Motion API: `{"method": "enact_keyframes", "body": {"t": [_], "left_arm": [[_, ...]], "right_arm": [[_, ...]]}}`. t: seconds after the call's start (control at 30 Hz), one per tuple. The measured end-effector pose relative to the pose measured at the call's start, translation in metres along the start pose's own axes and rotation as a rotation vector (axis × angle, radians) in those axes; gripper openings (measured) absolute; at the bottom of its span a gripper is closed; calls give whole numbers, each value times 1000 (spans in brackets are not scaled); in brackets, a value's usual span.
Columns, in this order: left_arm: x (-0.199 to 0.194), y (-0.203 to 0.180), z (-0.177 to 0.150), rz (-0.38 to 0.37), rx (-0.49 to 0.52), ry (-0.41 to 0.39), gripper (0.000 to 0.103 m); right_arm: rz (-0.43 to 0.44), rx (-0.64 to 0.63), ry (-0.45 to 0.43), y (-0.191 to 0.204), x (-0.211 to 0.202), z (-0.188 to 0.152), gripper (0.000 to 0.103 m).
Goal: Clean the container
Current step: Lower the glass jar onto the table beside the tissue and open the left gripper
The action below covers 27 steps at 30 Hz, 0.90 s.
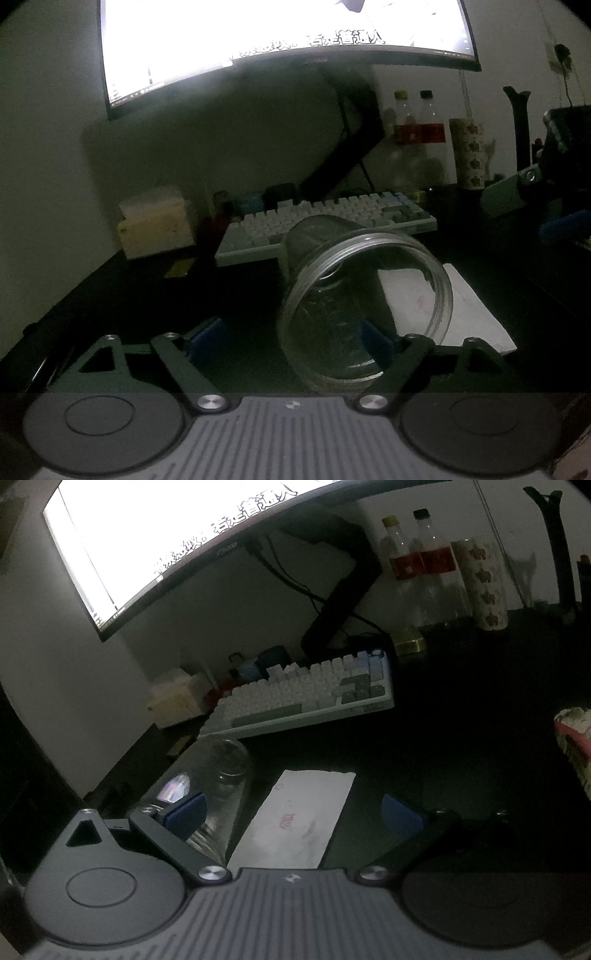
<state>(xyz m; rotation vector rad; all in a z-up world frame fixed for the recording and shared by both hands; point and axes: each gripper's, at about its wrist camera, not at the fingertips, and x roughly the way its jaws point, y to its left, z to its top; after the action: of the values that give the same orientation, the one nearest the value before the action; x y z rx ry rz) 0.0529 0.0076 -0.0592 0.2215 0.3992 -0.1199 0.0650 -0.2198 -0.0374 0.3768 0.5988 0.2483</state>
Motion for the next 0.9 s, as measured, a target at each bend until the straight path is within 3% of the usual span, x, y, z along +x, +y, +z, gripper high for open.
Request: {"method": "enact_keyframes", "body": {"t": [0.37,0.57,0.7,0.9], "left_arm": [[-17,2,-4,5,-13,20,86],[-63,0,-4,-72,20,-1,93],[-100,9,13,-150,-32,-45,103],[-125,21,31,7,-55,-77,103]], "right_arm": [[0,4,10,-1,1,1,103],[12,-1,8,0,-3,2,103],[23,-12,-7,4,-13,2,103],[63,-36,-37,19,-40,-1,103]]}}
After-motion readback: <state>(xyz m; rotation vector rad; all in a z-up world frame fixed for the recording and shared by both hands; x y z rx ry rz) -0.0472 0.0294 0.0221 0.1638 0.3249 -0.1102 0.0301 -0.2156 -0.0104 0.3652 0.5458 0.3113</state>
